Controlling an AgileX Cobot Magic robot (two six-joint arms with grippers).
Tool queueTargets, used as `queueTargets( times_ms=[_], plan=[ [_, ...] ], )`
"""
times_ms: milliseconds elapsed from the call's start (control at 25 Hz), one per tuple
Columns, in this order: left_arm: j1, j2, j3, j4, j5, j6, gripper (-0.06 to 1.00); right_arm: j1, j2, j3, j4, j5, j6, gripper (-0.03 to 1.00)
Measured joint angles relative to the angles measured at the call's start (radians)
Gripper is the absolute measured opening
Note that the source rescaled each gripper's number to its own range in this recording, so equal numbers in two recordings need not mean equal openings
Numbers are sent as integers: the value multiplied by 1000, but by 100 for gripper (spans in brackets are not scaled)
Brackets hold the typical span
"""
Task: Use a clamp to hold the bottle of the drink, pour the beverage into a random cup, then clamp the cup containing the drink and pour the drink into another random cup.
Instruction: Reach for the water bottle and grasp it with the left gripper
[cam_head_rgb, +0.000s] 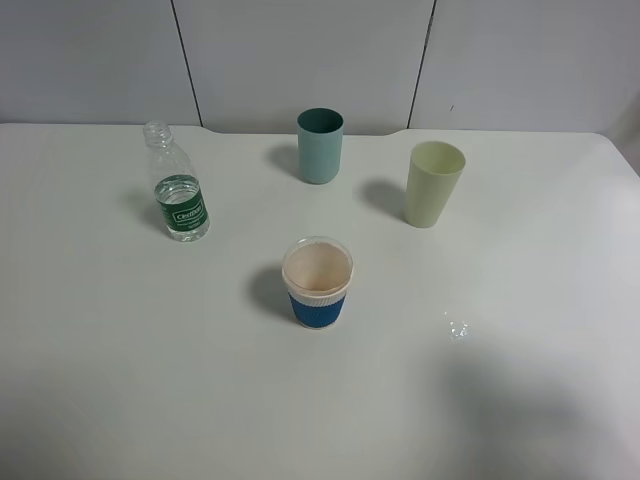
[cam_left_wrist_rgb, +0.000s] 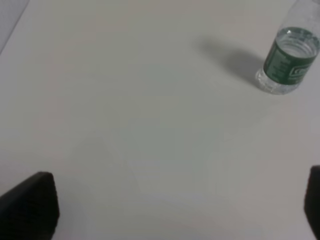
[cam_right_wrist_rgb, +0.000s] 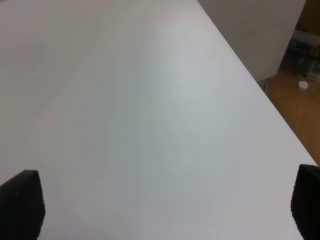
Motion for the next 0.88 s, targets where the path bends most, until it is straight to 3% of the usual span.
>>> queueTargets(
  times_ms=[880],
  plan=[
    [0, 0, 0, 0, 0, 0, 100, 0, 0, 0, 0, 0, 0, 95]
  ],
)
